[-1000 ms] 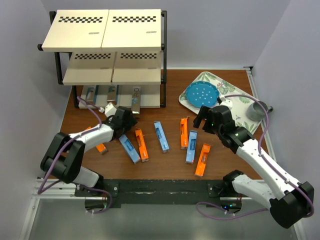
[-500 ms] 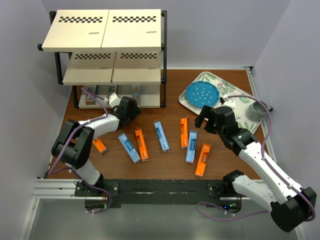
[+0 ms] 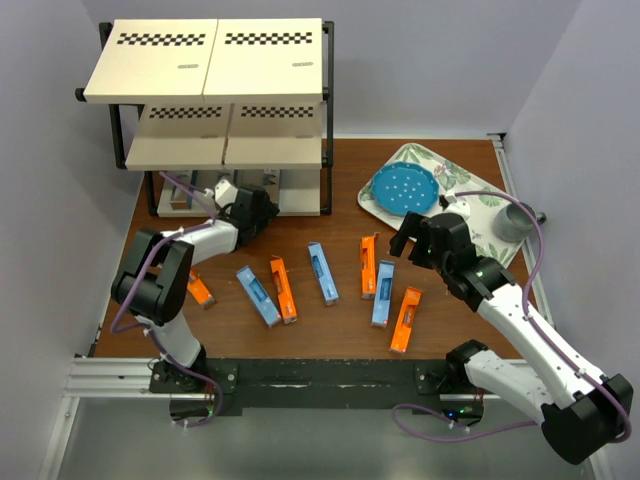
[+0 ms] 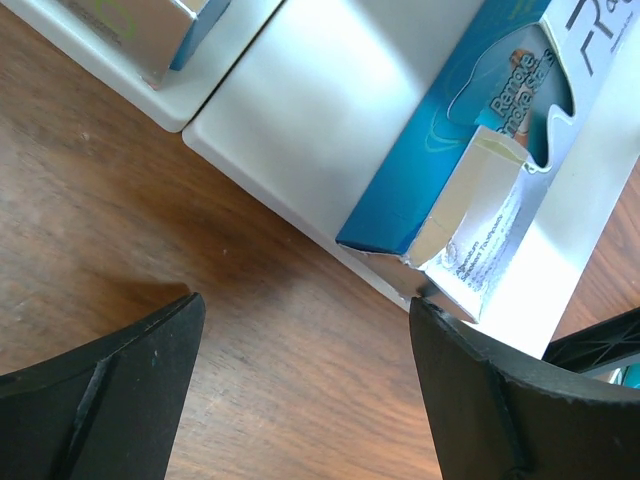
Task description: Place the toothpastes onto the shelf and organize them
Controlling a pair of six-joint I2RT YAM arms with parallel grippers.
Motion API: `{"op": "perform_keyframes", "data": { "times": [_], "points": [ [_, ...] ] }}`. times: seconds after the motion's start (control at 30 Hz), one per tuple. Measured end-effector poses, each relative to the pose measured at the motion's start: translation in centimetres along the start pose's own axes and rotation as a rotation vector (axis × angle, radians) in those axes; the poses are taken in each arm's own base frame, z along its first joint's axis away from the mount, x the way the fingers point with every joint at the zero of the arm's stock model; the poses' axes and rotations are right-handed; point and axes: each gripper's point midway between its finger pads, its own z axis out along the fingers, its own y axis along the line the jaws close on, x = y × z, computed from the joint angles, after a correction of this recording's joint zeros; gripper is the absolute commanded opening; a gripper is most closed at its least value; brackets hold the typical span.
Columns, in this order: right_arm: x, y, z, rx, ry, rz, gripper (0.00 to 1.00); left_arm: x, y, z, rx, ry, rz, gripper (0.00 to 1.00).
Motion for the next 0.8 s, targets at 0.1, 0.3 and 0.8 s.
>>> {"op": "perform_keyframes", "data": {
  "times": [0.1,0.3,0.8],
  "points": [
    [0.0,0.0,0.0,0.0,0.0,0.0,0.99,0.1,-0.1,0.2,0.001,0.004,0.0,0.88],
    [0.0,0.0,0.0,0.0,0.0,0.0,0.98,0.3,-0.2,0.6,0.004,0.012,-0.002,0.88],
    [0.0,0.0,0.0,0.0,0.001,-0.001,0.99,0.0,-1.1,0.8,0.035,0.025,-0.006,0.89]
  ]
}}
